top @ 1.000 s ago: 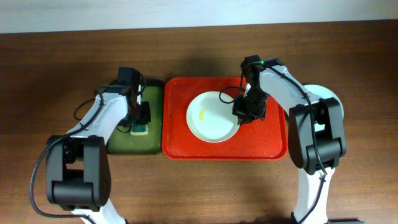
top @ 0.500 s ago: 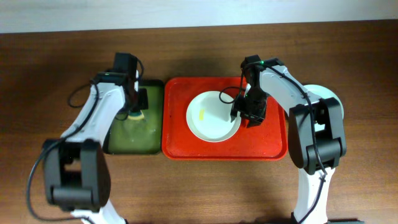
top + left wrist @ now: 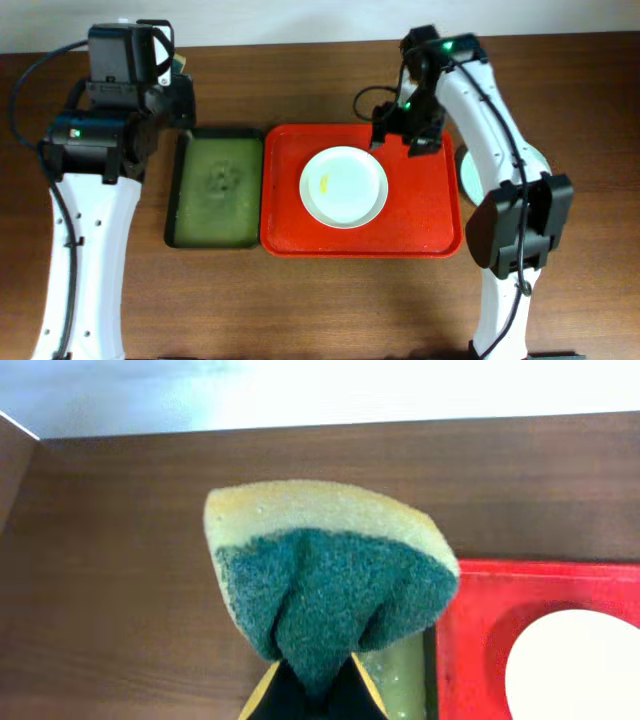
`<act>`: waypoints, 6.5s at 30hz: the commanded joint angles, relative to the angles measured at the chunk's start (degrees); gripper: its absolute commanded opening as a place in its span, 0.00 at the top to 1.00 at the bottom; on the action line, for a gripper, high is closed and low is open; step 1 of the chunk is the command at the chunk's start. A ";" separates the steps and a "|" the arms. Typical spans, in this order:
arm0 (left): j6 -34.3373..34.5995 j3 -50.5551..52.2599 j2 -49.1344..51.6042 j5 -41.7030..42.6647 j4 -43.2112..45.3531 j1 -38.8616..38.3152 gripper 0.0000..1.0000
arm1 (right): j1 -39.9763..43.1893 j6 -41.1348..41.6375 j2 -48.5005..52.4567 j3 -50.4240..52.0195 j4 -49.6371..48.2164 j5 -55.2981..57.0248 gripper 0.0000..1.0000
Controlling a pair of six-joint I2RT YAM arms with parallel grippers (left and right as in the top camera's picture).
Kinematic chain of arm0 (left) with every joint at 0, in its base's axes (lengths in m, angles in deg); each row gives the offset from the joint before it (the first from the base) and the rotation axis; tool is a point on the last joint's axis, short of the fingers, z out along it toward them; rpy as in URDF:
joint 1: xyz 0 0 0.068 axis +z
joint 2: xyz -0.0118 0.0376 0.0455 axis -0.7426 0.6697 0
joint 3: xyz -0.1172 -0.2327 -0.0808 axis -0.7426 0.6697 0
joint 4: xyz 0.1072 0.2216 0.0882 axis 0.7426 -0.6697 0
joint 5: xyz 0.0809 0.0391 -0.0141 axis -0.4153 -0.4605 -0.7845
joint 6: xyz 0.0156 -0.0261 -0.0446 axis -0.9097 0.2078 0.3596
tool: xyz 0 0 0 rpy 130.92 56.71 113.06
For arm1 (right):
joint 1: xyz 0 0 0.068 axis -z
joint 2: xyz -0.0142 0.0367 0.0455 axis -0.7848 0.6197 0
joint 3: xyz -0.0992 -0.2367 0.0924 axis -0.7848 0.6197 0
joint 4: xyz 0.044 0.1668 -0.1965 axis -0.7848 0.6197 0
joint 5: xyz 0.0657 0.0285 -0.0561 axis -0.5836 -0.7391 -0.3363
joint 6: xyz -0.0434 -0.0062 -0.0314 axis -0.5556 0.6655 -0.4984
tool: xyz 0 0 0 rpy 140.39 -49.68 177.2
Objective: Clean dirty plates on tray and stack at the side
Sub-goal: 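Grasp the sponge with the left gripper and lift it from the black tray, then scrub the white plate with the sponge while the right gripper holds it, then drop the sponge back into the black tray with the left gripper, then lift the white plate with the right gripper and carry it right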
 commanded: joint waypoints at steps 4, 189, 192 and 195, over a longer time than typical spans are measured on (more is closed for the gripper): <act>2.27 -9.44 9.84 8.79 -13.68 3.89 1.00 | 3.26 -2.34 -0.66 -5.90 5.25 2.21 0.20; 14.27 -23.93 24.28 13.84 -22.53 17.46 0.01 | -25.99 19.39 -7.41 2.08 -24.48 34.56 0.96; 14.27 -23.93 24.28 13.84 -22.53 17.46 0.01 | -7.17 19.39 -15.06 2.08 -11.69 33.29 0.96; 14.27 -23.93 24.28 13.84 -22.53 17.46 0.01 | 10.34 15.72 -13.90 3.04 -5.38 26.62 0.96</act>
